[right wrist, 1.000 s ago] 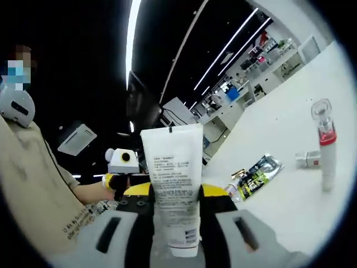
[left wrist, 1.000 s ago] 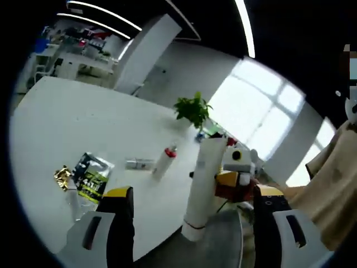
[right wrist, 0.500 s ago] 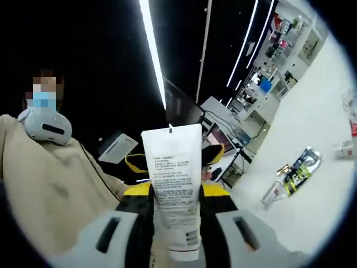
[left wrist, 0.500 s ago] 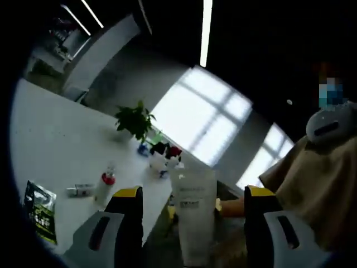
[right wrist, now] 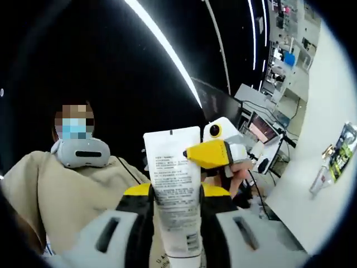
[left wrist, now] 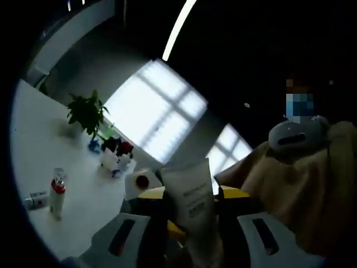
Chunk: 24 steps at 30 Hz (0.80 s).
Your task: Arrange the skincare products in the storage area until every visible bottle or jar stands upright without overlapping.
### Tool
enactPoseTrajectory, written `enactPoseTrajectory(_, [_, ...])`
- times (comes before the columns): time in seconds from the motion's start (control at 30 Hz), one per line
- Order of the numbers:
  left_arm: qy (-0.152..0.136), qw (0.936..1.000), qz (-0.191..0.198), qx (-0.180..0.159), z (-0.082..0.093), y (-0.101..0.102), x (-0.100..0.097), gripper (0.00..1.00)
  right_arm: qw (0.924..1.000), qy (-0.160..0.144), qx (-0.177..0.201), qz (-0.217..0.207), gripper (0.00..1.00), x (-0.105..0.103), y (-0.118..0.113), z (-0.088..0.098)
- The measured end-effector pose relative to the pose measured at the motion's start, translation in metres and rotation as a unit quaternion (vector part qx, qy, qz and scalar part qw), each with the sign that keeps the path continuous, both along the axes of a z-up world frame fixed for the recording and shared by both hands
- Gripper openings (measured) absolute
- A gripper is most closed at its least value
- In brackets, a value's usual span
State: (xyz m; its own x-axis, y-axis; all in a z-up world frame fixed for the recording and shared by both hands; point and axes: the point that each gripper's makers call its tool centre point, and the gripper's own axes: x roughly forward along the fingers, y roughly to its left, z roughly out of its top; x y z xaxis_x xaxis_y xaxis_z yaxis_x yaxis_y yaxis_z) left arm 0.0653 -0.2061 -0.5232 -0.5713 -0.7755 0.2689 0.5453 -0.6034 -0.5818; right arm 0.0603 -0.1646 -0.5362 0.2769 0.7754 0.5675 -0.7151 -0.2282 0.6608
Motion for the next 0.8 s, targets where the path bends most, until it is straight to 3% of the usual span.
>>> enactPoseTrajectory(0.1, [-0.005, 0.9998, 0.017, 0.003, 0.0, -0.005, 0.004, 0.25, 0.9995, 0.014, 0.027, 0.005, 0.31, 0.003, -0.007, 0.001])
enactPoseTrajectory(0.2, [-0.006, 0.9978, 0.055, 0.036, -0.004, -0.011, 0.013, 0.23, 0.9987, 0.025, 0.042, -0.012, 0.31, 0.01, -0.018, -0.002])
enactPoseTrajectory(0.27, [-0.027, 0.9959, 0.076, 0.042, -0.005, -0.013, 0.017, 0.2, 0.9978, 0.033, 0.054, -0.02, 0.31, 0.014, -0.026, -0.003])
enactPoseTrajectory(0.33, [-0.06, 0.992, 0.098, 0.051, -0.009, -0.014, 0.02, 0.14, 0.9936, 0.066, 0.089, -0.021, 0.31, 0.022, -0.04, 0.0])
enactPoseTrajectory(0.37, [-0.066, 0.9916, 0.097, 0.054, -0.01, -0.013, 0.02, 0.06, 0.9877, 0.065, 0.137, -0.037, 0.21, 0.028, -0.059, 0.009])
enactPoseTrajectory(0.4, [-0.072, 0.9847, 0.153, 0.04, -0.004, -0.019, 0.035, 0.06, 0.9881, 0.063, 0.121, -0.071, 0.16, 0.034, -0.071, 0.003])
enactPoseTrajectory(0.43, [-0.074, 0.9805, 0.163, 0.081, -0.017, -0.021, 0.04, 0.05, 0.9919, 0.034, 0.048, -0.112, 0.16, 0.034, -0.068, -0.004])
enactPoseTrajectory(0.47, [-0.069, 0.984, 0.142, 0.083, -0.018, -0.019, 0.035, 0.05, 0.993, 0.049, 0.036, -0.101, 0.17, 0.034, -0.066, -0.006])
enactPoseTrajectory(0.5, [-0.089, 0.98, 0.162, 0.074, -0.022, -0.02, 0.04, 0.05, 0.9917, 0.051, 0.018, -0.117, 0.18, 0.039, -0.067, -0.009])
enactPoseTrajectory(0.57, [-0.063, 0.9775, 0.181, 0.089, -0.025, -0.022, 0.048, 0.04, 0.99, 0.066, 0.004, -0.125, 0.21, 0.044, -0.066, -0.013])
enactPoseTrajectory(0.63, [-0.074, 0.9743, 0.191, 0.095, -0.028, -0.023, 0.05, 0.04, 0.9875, 0.062, -0.03, -0.141, 0.23, 0.049, -0.064, -0.018])
enactPoseTrajectory(0.7, [-0.095, 0.9692, 0.199, 0.109, -0.032, -0.024, 0.052, 0.04, 0.9811, 0.036, -0.078, -0.174, 0.25, 0.053, -0.064, -0.021])
enactPoseTrajectory(0.73, [-0.105, 0.9663, 0.206, 0.113, -0.033, -0.025, 0.053, 0.04, 0.978, 0.037, -0.105, -0.177, 0.27, 0.054, -0.062, -0.025])
enactPoseTrajectory(0.8, [-0.139, 0.9602, 0.207, 0.126, -0.038, -0.026, 0.051, 0.03, 0.9651, 0.009, -0.186, -0.184, 0.3, 0.053, -0.053, -0.035])
